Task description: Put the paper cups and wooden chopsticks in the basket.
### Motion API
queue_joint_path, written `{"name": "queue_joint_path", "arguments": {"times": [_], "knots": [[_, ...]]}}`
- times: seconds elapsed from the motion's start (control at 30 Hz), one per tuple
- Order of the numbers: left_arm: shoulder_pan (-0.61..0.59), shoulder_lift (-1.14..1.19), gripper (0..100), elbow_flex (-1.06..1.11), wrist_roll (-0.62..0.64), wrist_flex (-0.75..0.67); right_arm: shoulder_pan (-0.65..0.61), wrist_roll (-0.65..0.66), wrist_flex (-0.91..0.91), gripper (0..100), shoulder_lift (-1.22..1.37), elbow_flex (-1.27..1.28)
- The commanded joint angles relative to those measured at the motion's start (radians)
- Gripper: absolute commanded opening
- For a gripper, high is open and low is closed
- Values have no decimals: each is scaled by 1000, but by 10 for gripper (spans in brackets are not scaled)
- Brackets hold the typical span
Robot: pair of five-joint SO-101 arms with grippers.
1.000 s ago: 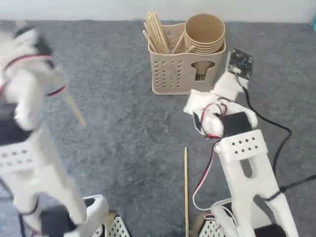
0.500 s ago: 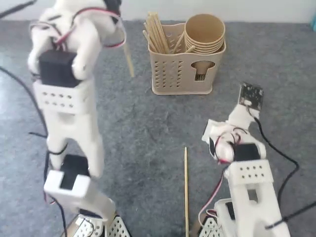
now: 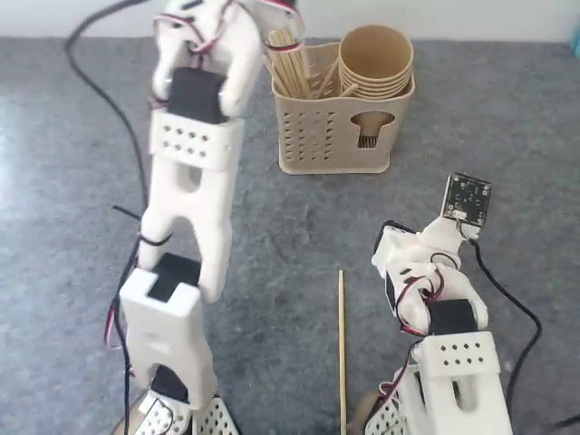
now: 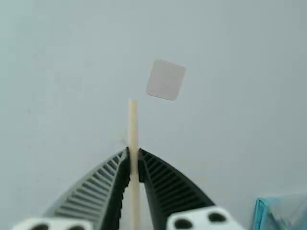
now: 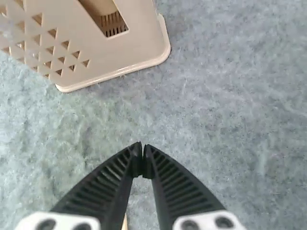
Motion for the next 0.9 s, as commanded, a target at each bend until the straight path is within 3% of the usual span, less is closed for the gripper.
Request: {"name": "queue_joint_path", "arguments": {"times": [0.0,0.37,0.7,0.87], "knots": [[17,9,12,-47,-38,-52,8,15,-22,7,-25,-5],[15,21,12,-22,-100,-86,8,17,-22,7,-30,-5],[15,20,16,96,-100,-215,8,51,-21,7,-31,-5],[15,14,102,102,-91,-207,8,51,-21,7,-31,-5]]}}
